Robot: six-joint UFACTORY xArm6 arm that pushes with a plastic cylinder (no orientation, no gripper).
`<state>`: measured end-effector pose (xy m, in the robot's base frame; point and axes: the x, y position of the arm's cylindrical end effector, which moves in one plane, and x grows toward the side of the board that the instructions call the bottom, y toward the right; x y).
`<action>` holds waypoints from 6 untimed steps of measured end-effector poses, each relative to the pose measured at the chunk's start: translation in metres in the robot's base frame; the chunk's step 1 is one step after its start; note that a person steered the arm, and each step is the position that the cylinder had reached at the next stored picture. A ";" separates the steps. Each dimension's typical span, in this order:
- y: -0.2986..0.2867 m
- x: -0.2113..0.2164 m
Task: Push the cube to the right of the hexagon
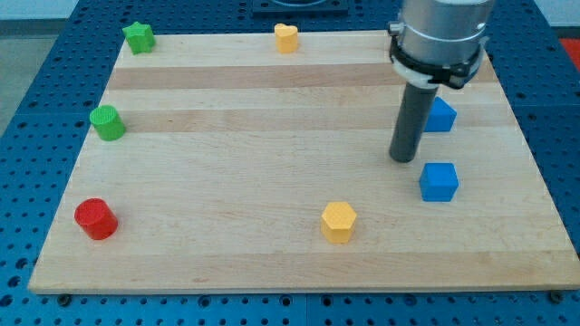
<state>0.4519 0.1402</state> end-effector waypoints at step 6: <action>-0.032 0.056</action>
